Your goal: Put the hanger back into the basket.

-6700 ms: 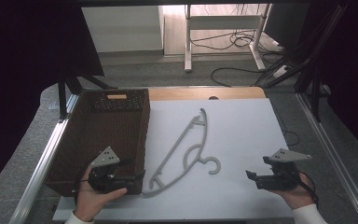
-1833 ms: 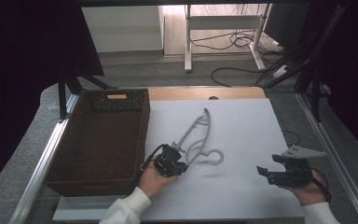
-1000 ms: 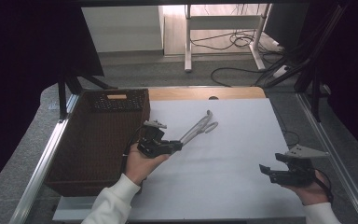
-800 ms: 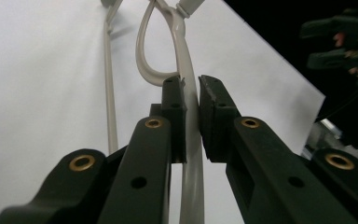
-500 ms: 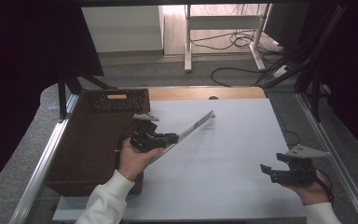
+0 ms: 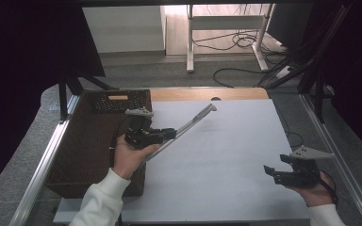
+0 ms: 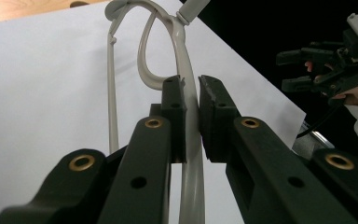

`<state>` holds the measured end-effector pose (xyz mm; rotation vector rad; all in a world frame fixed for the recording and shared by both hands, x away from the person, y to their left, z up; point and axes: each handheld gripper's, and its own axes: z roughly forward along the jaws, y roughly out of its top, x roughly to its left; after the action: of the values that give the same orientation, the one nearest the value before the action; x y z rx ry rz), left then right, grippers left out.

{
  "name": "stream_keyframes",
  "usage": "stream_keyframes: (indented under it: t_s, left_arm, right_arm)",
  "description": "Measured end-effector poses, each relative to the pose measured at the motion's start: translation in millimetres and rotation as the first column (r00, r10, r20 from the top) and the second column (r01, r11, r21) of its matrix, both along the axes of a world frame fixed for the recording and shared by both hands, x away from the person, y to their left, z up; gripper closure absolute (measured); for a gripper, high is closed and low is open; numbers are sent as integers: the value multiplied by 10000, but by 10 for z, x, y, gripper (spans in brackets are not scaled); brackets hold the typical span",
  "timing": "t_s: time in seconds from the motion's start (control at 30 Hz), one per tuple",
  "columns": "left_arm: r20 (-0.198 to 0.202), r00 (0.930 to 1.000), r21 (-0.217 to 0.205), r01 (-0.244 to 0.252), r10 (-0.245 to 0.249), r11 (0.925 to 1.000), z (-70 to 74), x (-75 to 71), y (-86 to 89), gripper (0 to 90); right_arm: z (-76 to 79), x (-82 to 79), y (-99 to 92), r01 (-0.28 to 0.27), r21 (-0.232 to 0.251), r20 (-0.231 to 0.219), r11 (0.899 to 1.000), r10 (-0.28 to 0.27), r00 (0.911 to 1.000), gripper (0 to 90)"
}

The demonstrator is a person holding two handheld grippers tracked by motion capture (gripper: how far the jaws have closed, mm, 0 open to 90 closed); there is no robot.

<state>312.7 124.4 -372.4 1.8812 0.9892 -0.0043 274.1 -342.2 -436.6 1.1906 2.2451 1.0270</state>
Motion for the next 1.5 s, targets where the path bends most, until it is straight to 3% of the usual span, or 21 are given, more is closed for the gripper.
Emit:
stream_keyframes:
  t_s: [0.27, 0.8, 1.5]
  left_arm:
    - [106, 9999, -137, -105, 107, 9999, 91, 7, 75, 821]
    - [422, 9962, -612, -739, 766, 9954, 289, -8, 407, 821]
    - [769, 9814, -999, -1681, 1761, 9807, 372, -135, 925, 821]
  right_arm:
    - [-6, 6, -11, 29, -23, 10, 10000, -29, 10000, 242]
    - [-13, 14, -32, 131, -27, 38, 9999, -131, 9999, 242]
    - [-24, 22, -59, 200, -41, 21, 9998, -200, 9998, 242]
